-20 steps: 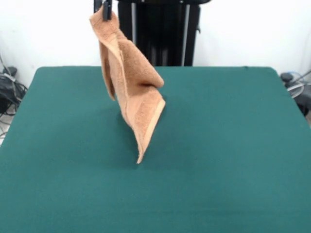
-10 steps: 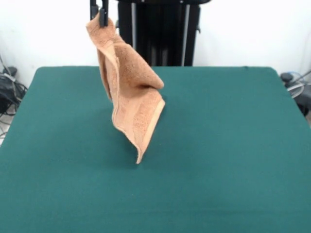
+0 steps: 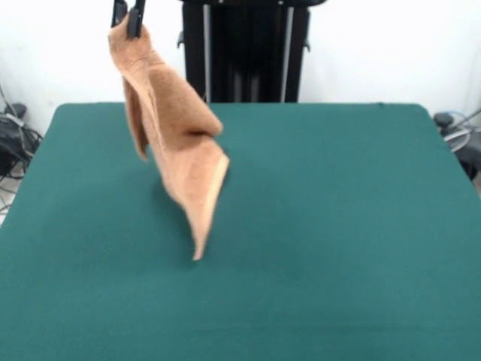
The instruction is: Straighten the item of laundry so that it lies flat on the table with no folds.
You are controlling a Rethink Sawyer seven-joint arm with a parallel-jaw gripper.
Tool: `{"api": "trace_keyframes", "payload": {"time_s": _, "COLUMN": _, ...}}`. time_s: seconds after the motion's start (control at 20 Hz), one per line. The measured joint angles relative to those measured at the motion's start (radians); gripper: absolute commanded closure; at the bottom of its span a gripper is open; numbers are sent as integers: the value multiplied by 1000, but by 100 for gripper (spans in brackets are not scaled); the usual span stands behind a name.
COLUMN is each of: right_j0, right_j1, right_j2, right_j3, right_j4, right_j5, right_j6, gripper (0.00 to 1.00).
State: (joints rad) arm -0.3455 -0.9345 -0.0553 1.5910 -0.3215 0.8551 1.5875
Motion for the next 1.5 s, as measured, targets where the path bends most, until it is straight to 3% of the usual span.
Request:
{"api": "trace_keyframes", "payload": {"time_s": 0.3, "right_j0": 101, "right_j1": -3, "right_j2": -23, "right_j3": -62, "right_j4": -84, "right_j5": 25, "right_j6": 0, "gripper": 100}}
{"api": "trace_keyframes", "payload": {"time_s": 0.85, "right_j0": 160, "right_j1": -21, "right_j2": -50, "right_j3": -163, "right_j4": -126, "right_j5": 127, "right_j6": 0, "gripper": 100}}
{"api": "trace_keyframes", "payload": {"time_s": 1.5, "right_j0": 398, "right_j1": -27, "right_j2": -195, "right_j3": -172, "right_j4": -205, "right_j5": 146, "right_j6": 41, "gripper": 100}}
